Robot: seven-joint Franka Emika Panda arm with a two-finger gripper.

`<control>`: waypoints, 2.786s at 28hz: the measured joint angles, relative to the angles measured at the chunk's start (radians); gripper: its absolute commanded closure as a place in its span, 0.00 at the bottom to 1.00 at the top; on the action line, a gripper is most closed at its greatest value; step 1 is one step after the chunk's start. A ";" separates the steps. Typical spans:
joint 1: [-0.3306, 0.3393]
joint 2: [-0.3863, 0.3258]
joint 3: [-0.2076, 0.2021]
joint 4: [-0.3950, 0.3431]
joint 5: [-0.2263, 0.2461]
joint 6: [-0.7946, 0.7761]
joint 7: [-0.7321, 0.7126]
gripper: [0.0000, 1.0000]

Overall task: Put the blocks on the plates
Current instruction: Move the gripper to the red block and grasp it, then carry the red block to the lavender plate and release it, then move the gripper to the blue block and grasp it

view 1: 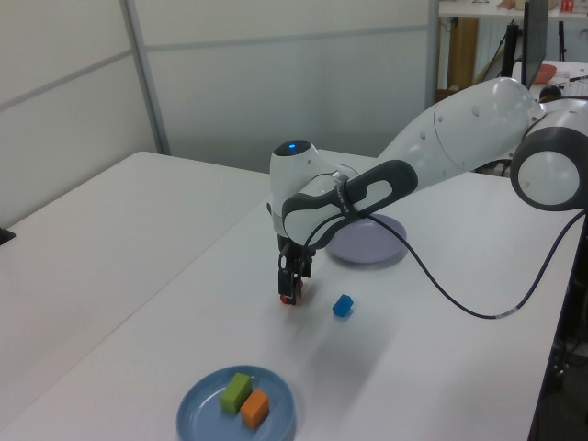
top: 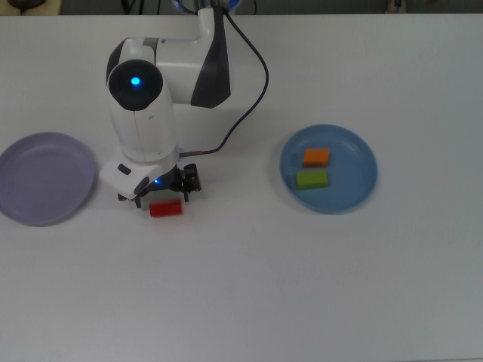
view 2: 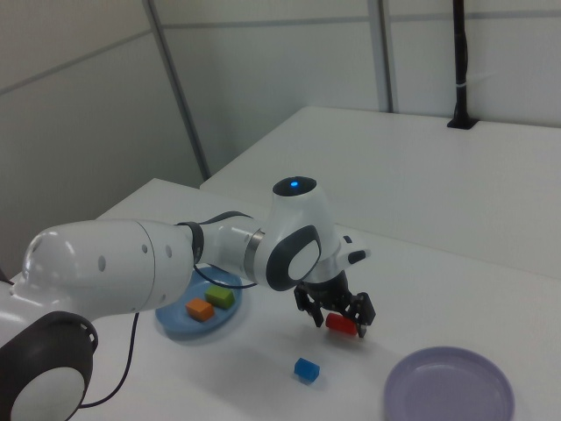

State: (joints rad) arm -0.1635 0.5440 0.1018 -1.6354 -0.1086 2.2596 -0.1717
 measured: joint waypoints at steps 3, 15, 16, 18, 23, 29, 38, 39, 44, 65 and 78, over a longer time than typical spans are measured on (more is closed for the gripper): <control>0.000 0.002 0.000 0.004 0.000 0.001 0.003 0.49; -0.001 0.003 0.000 0.014 0.001 0.038 0.033 0.67; -0.004 0.001 -0.001 0.019 0.001 0.038 0.035 0.67; -0.015 -0.009 -0.004 0.029 0.001 0.037 0.039 0.67; -0.083 -0.052 -0.007 0.044 0.001 0.012 0.039 0.67; -0.175 -0.074 -0.008 0.048 0.001 -0.001 0.007 0.67; -0.264 -0.023 -0.009 0.048 0.001 0.002 -0.037 0.66; -0.270 -0.016 -0.009 0.049 0.001 0.006 -0.038 0.66; -0.291 0.013 -0.009 0.051 0.001 0.058 -0.039 0.63; -0.298 0.015 -0.004 0.054 0.001 0.067 -0.039 0.00; -0.144 -0.095 0.010 -0.057 0.014 -0.073 0.101 0.00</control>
State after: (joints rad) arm -0.3077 0.4488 0.1120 -1.6925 -0.0943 2.1867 -0.0712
